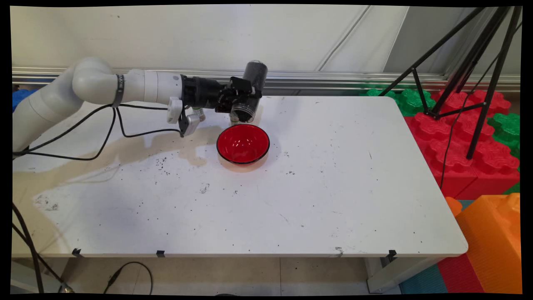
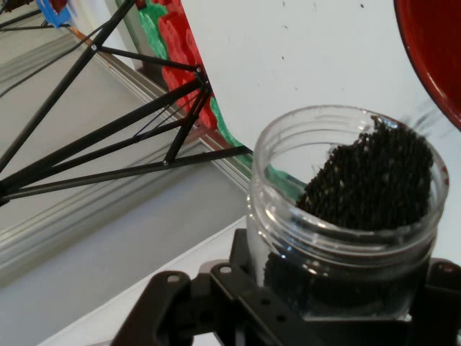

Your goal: Pour the black seasoning powder in the red bowl

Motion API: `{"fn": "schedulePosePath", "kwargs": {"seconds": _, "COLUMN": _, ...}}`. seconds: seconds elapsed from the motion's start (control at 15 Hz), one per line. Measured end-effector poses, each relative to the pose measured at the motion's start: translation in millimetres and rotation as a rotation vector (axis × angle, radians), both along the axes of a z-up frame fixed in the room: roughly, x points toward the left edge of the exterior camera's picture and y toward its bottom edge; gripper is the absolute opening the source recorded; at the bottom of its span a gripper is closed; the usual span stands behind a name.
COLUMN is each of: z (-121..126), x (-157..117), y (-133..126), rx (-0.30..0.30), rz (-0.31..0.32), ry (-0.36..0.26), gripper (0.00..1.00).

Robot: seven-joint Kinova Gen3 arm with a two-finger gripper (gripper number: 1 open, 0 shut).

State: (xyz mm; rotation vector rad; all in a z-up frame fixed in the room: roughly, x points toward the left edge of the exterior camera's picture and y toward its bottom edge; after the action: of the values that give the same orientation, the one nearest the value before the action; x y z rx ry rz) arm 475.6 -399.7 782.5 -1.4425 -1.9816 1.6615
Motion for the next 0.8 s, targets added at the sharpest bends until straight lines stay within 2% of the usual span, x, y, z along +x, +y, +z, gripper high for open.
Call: {"fn": "schedulePosePath", "kwargs": {"seconds": 0.8, "z": -1.7, "x": -0.9, "y": 0.4, "rx": -0.05, "rz": -0.022, "ry": -0.043, "gripper": 0.0}}
